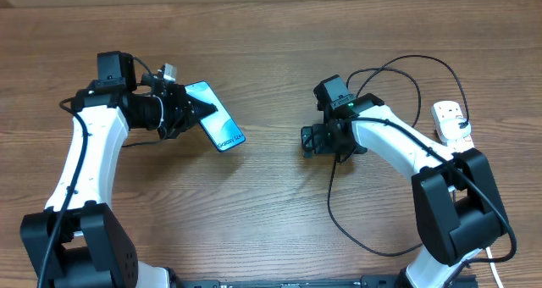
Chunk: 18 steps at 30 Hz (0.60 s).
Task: Plug charger to phone and switch on socket
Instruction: 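Grasp the USB-C plug with the right gripper and lift it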
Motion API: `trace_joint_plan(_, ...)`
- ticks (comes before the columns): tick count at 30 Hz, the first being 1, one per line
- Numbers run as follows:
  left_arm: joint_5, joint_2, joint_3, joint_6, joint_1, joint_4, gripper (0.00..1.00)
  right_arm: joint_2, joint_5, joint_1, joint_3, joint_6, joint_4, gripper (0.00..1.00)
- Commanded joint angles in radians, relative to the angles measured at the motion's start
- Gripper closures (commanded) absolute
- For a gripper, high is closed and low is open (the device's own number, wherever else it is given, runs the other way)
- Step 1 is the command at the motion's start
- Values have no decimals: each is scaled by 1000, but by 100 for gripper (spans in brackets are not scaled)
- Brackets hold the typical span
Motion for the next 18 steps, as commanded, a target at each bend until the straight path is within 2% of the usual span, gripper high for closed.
trace_joint_plan(1, 53, 5, 8, 30, -7, 3, 96, -6, 61, 15, 6, 72, -13, 0)
trace_joint_plan(5, 53, 5, 8, 26, -8, -11, 96, 3, 67, 18, 6, 126, -56, 0)
trace_joint_plan(10, 53, 5, 8, 26, -8, -22, 96, 33, 68, 18, 6, 126, -52, 2)
trace_joint_plan(13, 53, 5, 8, 26, -8, -26, 96, 63, 63, 18, 5, 126, -51, 12)
trace_joint_plan(16, 53, 5, 8, 26, -8, -26, 96, 111, 63, 18, 5, 126, -49, 27)
trace_joint_plan(17, 53, 5, 8, 26, -8, -27, 96, 126, 64, 18, 5, 126, -48, 35)
trace_joint_plan(18, 53, 5, 8, 26, -8, -27, 96, 139, 63, 17, 5, 126, -49, 49)
